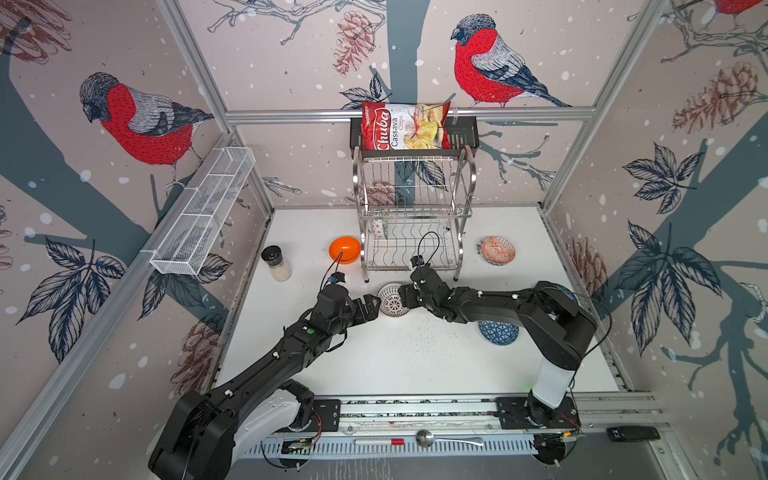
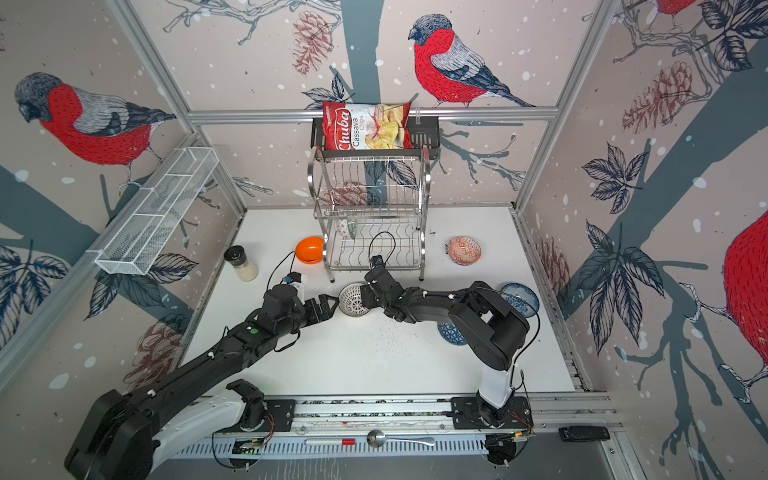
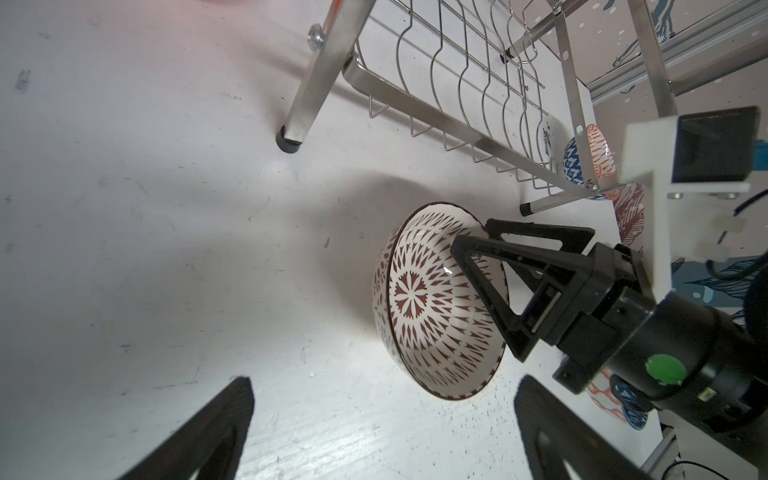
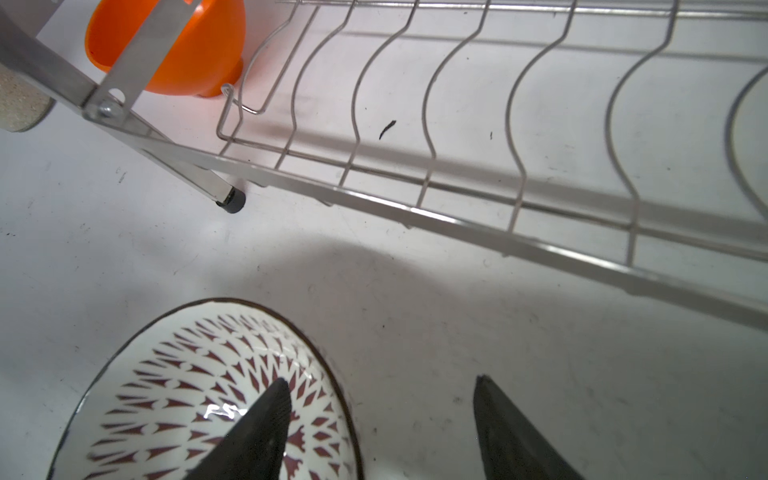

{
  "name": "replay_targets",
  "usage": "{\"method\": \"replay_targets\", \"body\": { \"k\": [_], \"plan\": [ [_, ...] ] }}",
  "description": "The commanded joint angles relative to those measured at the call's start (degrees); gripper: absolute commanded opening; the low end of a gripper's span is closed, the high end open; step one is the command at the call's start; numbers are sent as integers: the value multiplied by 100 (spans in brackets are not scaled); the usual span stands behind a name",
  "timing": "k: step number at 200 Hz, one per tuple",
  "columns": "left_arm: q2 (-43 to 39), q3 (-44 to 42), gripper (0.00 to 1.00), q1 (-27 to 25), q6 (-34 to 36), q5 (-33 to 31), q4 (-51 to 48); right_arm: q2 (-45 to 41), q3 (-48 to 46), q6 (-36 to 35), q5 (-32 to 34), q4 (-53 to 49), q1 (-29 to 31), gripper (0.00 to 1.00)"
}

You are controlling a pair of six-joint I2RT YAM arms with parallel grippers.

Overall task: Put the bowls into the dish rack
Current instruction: 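Grasp the maroon-patterned bowl rim with the right gripper while the left gripper withdraws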

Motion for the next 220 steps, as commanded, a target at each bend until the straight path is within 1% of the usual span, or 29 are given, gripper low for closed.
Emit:
{"method": "replay_targets", "body": {
  "k": [1, 28, 49, 65, 71, 99, 123, 170, 199, 220],
  "plan": [
    [-24, 7, 98, 1, 88, 28, 120, 89, 84, -20, -36, -171, 12, 63],
    [51, 3, 98, 9, 125, 237, 277, 25, -31, 5, 15, -77, 13, 54],
    [149, 68, 98, 8, 109, 374, 289, -35, -115, 7, 112, -87, 13, 40],
    [170, 61, 98, 5, 74, 442, 372, -105, -186, -7, 209, -123, 13, 32],
    [177, 60, 98, 8, 62, 461, 404, -148, -227, -18, 228, -119, 8, 31],
    [259, 69, 98, 2, 29, 562, 547, -444, -495, -43, 429, -98, -28, 30],
    [397, 104, 98, 5, -40, 670, 698, -673, -640, -44, 487, -240, -150, 28],
    [554, 160, 98, 6, -68, 803, 904, -1014, -930, -29, 549, -379, -462, 28],
    [553, 165, 98, 7, -59, 768, 900, -1183, -894, -53, 598, -489, -464, 33],
    [543, 132, 98, 1, -50, 754, 925, -1215, -747, -112, 812, -644, -404, 37]
  ]
}}
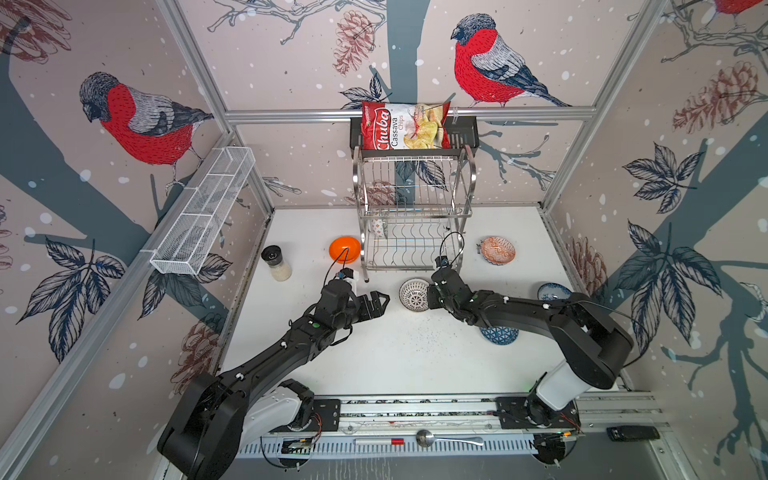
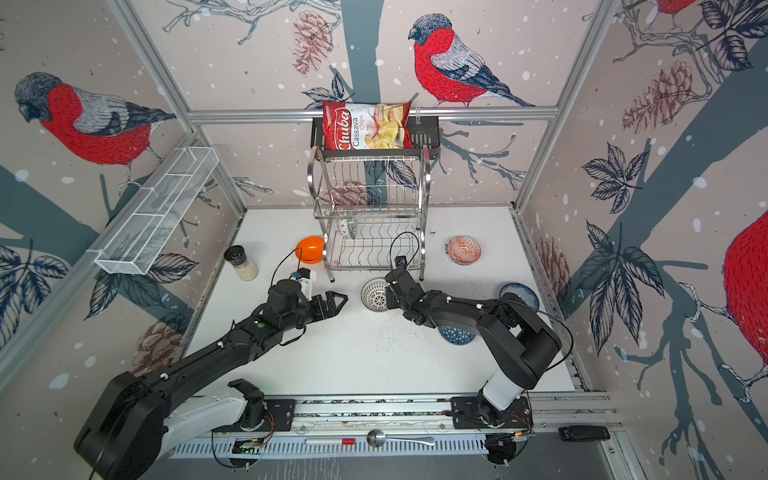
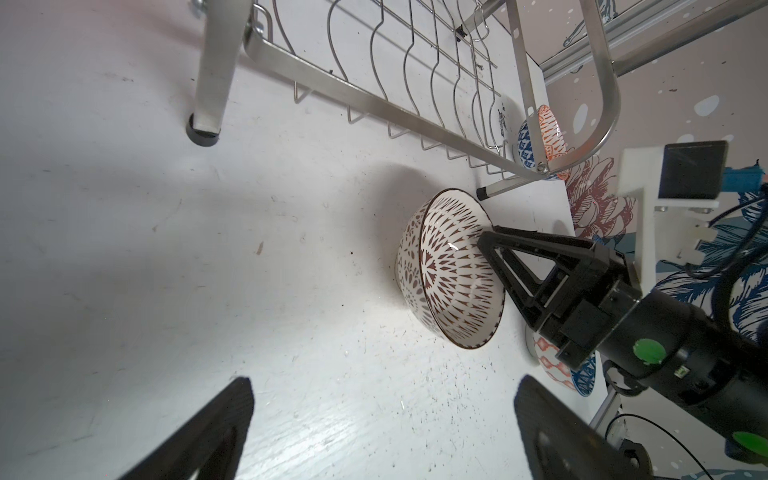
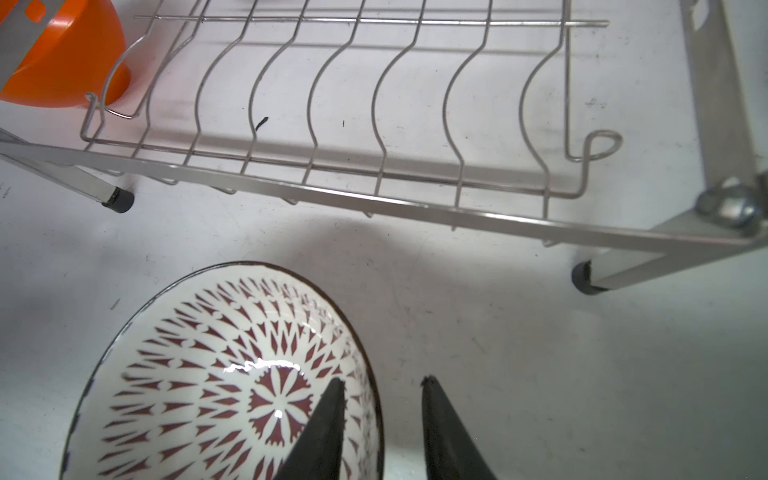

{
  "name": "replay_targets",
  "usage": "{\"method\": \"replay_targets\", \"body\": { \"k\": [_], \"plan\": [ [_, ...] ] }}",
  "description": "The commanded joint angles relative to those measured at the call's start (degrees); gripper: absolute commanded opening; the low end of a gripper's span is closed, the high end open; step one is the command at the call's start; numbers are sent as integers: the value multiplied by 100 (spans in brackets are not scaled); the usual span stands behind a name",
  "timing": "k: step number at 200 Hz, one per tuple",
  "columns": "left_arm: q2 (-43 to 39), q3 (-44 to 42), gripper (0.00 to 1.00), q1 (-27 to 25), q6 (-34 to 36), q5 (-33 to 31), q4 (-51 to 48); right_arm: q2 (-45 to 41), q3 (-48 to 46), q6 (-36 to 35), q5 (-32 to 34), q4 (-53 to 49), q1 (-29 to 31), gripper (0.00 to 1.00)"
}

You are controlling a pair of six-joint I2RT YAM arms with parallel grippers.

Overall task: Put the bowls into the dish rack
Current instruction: 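Grasp the maroon-patterned bowl rim with the right gripper while the left gripper withdraws, then lift the maroon bowl with the right gripper and tilt it upright toward the rack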

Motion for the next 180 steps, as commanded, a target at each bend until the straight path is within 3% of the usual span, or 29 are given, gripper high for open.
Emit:
{"method": "replay_targets", "body": {
  "k": [1, 40, 68, 99, 180],
  "plan": [
    [-12, 18, 98, 4, -4, 16, 228, -76, 130, -117, 314, -188, 55, 37],
    [-43, 42, 98, 4, 36, 6, 174, -222, 329, -217, 841, -240, 398, 48],
    [-194, 196, 98, 47, 45, -341, -280, -159, 508, -176, 660, -264, 553, 53],
    [-421, 157, 98, 270, 40, -187, -313, -5, 680, -174, 391, -216, 818, 57],
    [-401, -254, 98, 737, -91, 345, -132, 912, 1371, -286, 346, -673, 1396, 55]
  ]
}}
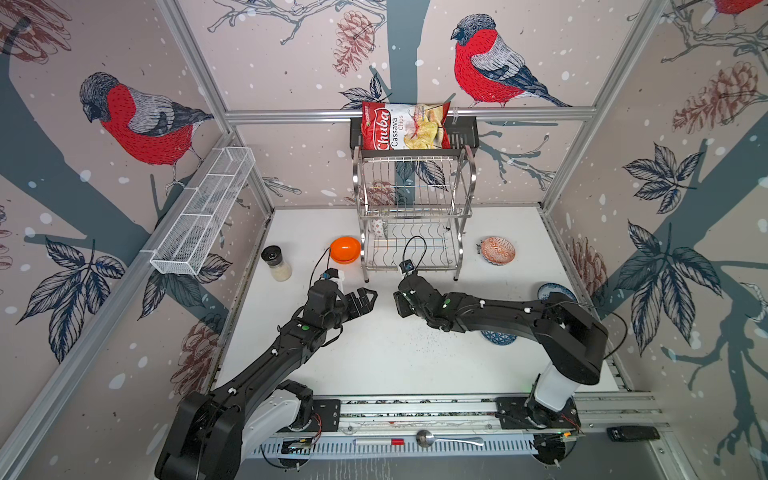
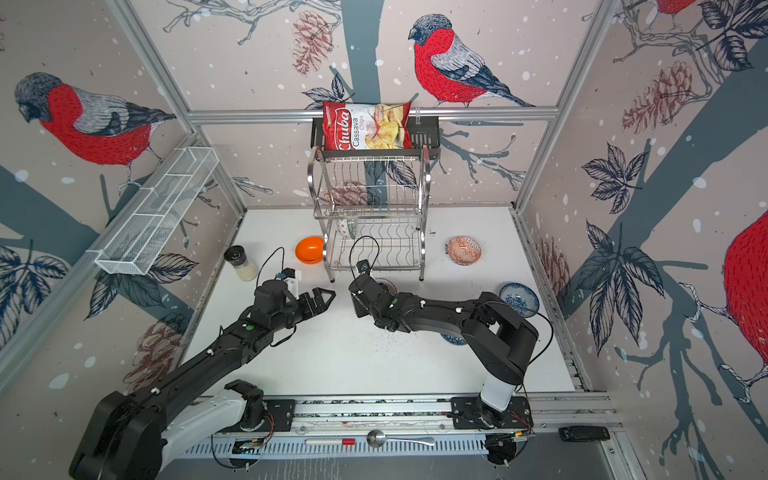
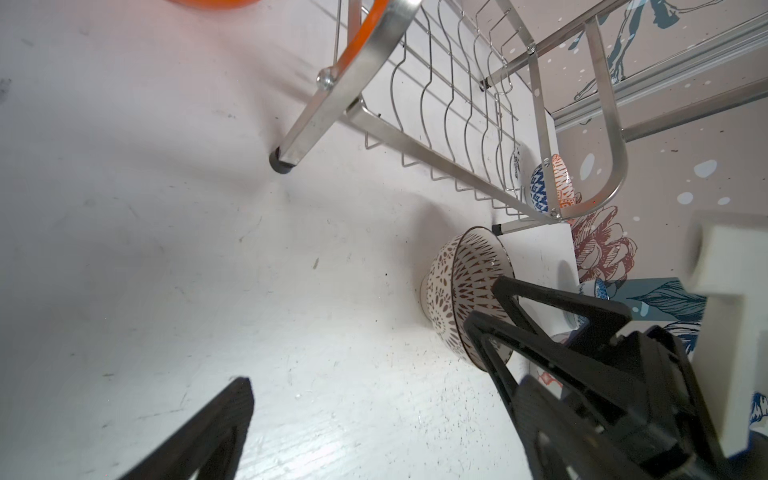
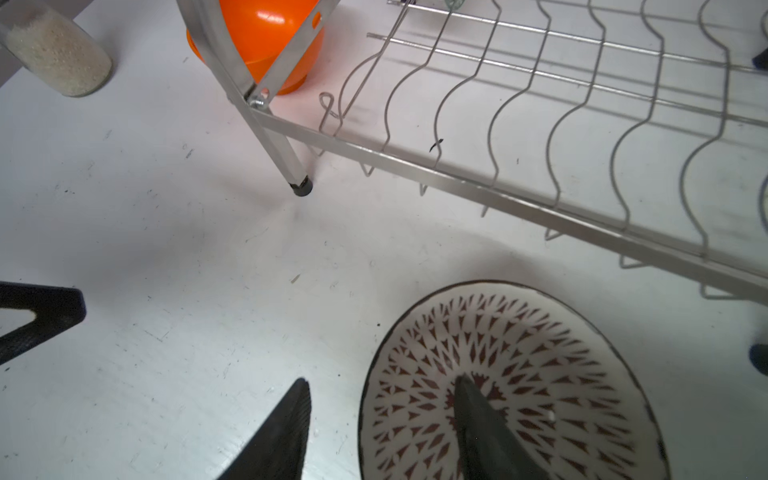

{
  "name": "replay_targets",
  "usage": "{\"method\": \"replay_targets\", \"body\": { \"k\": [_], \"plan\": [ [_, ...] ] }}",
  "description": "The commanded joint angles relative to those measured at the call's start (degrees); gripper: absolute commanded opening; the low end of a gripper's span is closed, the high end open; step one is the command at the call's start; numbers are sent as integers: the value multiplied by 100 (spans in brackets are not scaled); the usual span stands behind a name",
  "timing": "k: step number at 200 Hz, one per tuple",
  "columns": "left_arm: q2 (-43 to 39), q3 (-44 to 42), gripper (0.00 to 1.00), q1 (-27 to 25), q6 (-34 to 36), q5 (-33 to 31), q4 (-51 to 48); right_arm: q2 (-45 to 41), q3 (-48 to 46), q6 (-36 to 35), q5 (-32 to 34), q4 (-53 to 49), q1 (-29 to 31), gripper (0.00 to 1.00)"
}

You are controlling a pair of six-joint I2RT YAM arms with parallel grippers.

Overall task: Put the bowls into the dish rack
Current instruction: 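Lift the maroon bowl with the right gripper and tilt it upright toward the rack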

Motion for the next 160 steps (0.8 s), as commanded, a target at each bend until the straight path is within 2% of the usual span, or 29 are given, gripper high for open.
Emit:
{"method": "replay_targets", "body": {
  "k": [1, 82, 124, 160],
  "plan": [
    [30, -67, 98, 40, 9, 171, 143, 218, 143, -120, 14, -252, 94, 55],
    [89, -212, 98, 86, -21, 288, 335, 754, 461, -191, 217, -495, 100, 33],
    [124, -202, 98, 97, 31, 308, 327, 664, 367, -225, 82, -335, 65, 19],
    [222, -199, 98, 104, -24, 361, 401, 369, 95, -198, -193, -14, 2, 12]
  ]
}}
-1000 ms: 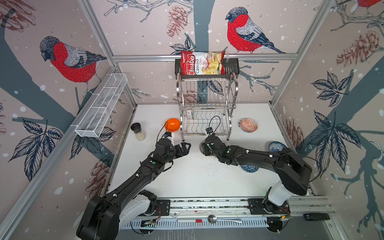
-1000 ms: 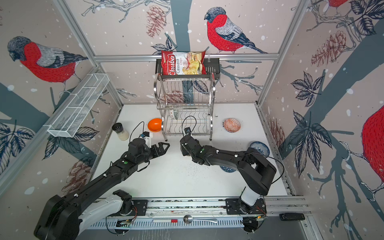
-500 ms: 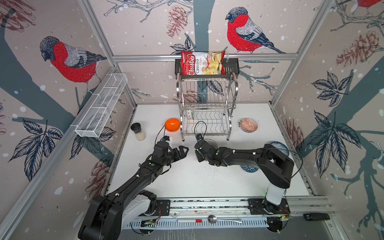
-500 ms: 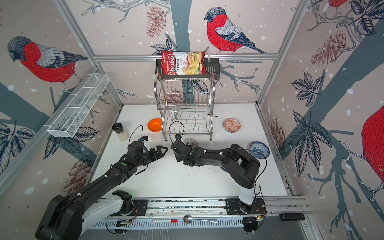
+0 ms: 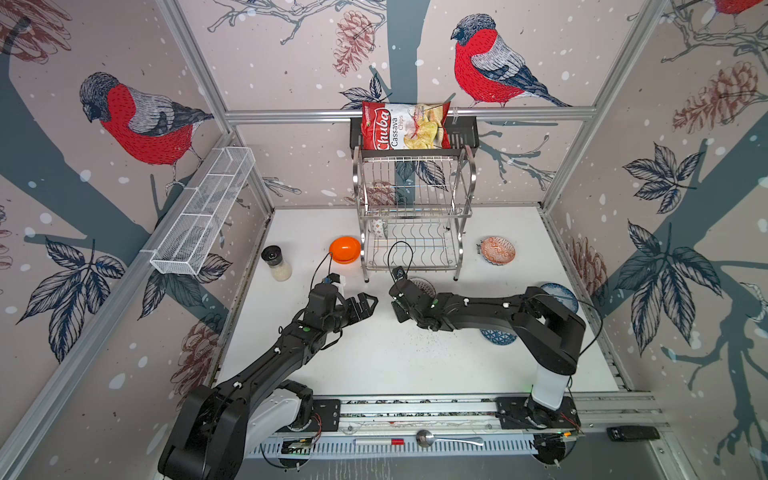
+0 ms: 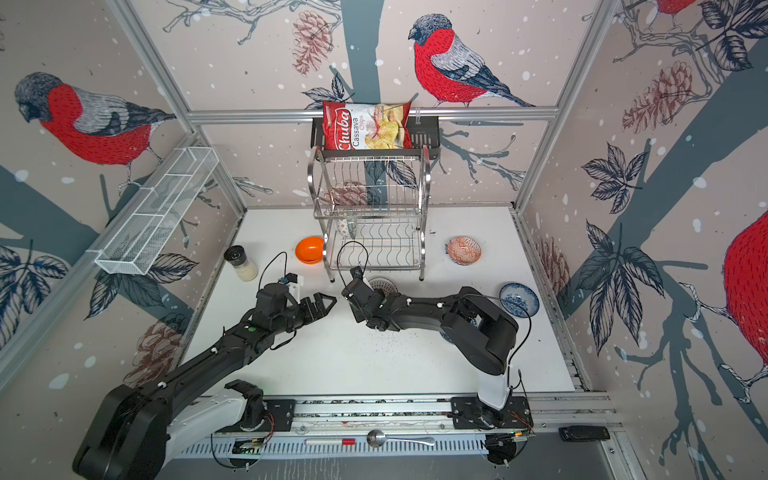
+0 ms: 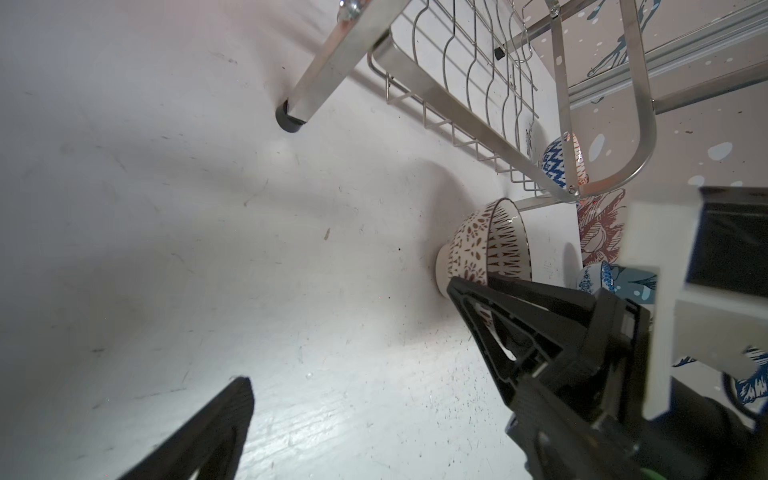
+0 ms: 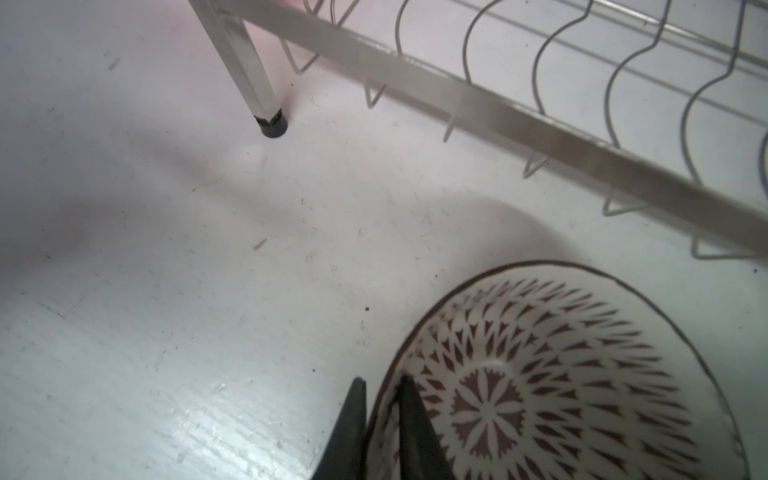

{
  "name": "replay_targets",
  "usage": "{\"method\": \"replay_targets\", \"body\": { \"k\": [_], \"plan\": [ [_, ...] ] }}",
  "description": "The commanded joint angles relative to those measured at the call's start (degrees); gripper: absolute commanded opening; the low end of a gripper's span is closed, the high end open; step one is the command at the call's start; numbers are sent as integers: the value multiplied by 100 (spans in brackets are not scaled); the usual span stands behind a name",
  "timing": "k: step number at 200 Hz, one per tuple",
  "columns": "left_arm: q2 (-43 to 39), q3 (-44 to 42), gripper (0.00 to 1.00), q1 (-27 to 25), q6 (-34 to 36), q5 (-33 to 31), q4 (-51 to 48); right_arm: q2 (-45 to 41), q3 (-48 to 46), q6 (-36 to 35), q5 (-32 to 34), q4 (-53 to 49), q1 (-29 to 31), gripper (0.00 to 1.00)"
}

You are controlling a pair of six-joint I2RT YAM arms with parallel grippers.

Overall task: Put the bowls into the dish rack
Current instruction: 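Lift the maroon bowl with the right gripper and tilt it upright toward the rack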

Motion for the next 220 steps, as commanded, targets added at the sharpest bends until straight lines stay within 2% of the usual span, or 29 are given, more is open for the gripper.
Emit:
{"method": "replay_targets", "body": {
  "k": [1, 36, 85, 131, 170, 220],
  "plan": [
    [48, 14, 98, 20, -18, 79, 249, -144, -132, 66, -345, 251, -36, 12],
    [147, 1, 98, 25, -98, 213, 431, -568, -490, 108, -727, 653, -183, 8],
    [195, 135, 98, 25, -148, 609, 615, -1272, -1071, 211, -1571, 1217, -710, 5],
    [163, 235, 98, 25, -51, 744, 894, -2026, -1636, 36, -2641, 1945, -1183, 3],
    [212, 787, 98, 30, 95, 547, 436, -2403, -1770, -136, -3174, 2623, -1388, 3],
    [488, 1894, 98, 26, 716, -48, -477, -2089, -1758, 148, -3667, 3755, -1711, 2]
  ]
}}
